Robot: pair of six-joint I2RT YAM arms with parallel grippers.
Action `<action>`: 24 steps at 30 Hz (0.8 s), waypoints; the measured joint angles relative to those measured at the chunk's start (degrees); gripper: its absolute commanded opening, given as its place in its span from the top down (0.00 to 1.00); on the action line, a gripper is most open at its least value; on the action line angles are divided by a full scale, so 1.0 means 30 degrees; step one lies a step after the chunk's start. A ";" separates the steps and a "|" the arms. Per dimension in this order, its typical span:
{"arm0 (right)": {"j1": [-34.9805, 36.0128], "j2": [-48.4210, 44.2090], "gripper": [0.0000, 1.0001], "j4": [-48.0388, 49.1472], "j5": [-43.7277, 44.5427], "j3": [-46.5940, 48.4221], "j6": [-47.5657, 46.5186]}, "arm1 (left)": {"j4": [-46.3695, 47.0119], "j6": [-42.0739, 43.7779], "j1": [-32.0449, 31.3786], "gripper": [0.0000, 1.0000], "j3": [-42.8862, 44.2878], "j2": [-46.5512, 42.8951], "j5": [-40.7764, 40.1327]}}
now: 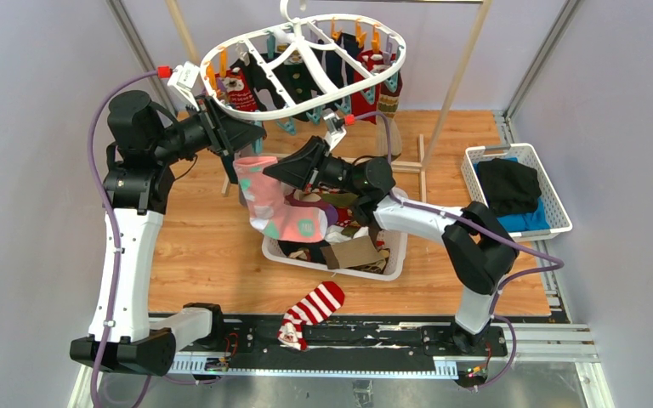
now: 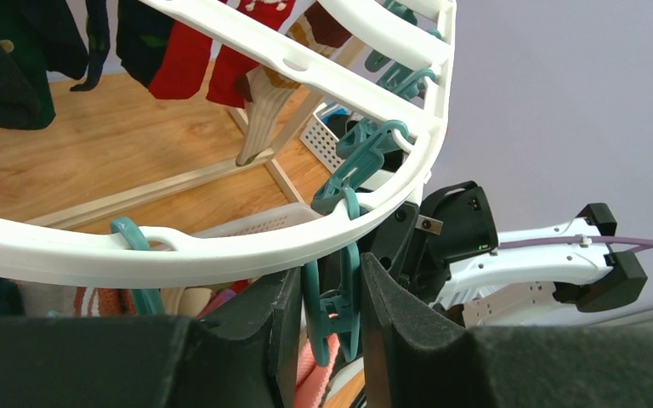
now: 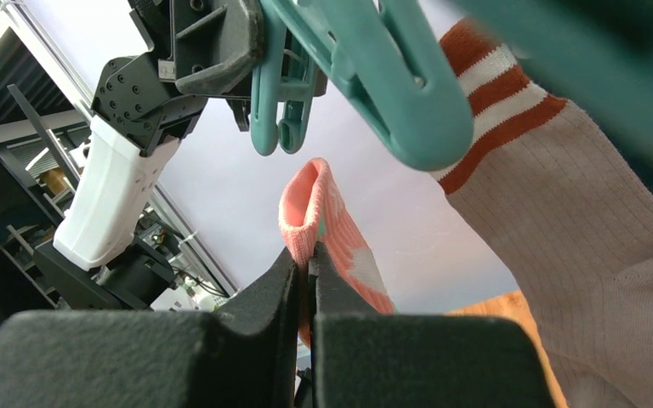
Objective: Clip the socks to the hanger
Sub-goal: Clamp the sock onto the hanger.
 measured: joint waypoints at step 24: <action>-0.0007 0.0095 1.00 0.1100 -0.0007 0.0787 0.0933 | 0.0240 -0.0168 0.0219 1.00 0.0000 0.0000 0.0372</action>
